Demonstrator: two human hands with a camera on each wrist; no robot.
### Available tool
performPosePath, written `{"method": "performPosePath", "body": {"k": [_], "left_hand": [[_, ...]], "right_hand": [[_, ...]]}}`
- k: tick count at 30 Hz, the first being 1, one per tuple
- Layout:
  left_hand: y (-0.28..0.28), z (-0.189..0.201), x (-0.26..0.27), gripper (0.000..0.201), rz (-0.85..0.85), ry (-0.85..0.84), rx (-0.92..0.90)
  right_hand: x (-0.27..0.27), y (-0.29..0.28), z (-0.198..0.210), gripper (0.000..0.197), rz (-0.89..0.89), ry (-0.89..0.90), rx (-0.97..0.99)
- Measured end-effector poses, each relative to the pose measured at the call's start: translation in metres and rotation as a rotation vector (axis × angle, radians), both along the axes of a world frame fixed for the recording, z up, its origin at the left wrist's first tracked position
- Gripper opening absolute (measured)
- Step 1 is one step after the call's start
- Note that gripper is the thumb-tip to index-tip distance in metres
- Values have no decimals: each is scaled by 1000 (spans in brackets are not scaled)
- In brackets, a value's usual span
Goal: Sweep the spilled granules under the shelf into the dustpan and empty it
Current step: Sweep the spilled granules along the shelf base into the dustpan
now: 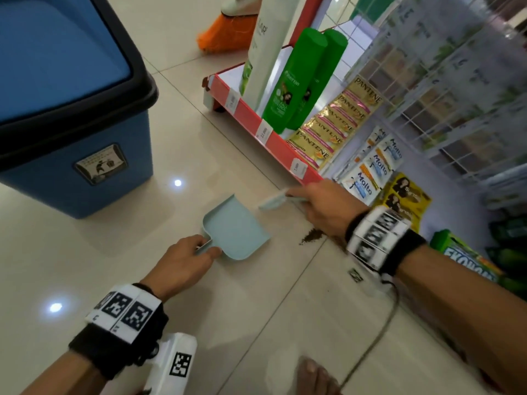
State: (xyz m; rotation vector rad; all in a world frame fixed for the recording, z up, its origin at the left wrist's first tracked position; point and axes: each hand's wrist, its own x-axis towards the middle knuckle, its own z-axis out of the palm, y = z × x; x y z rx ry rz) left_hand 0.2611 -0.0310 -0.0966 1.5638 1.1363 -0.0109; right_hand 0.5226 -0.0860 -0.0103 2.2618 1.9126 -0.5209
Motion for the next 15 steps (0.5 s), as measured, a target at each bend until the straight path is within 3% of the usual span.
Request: {"method": "performPosePath", "body": {"k": [3, 6, 11, 15], "left_hand": [[-1, 0, -2, 18, -4, -10, -16], [-2, -3, -10, 20, -5, -19, -38], [-1, -8, -13, 24, -64, -14, -29], [-6, -13, -2, 23, -103, -38, -47]], "right_hand": [[-17, 34, -13, 41, 12, 16, 82], [-17, 44, -30, 46, -73, -3, 17], [13, -17, -36, 37, -143, -61, -114], [32, -85, -32, 44, -217, -107, -195]]}}
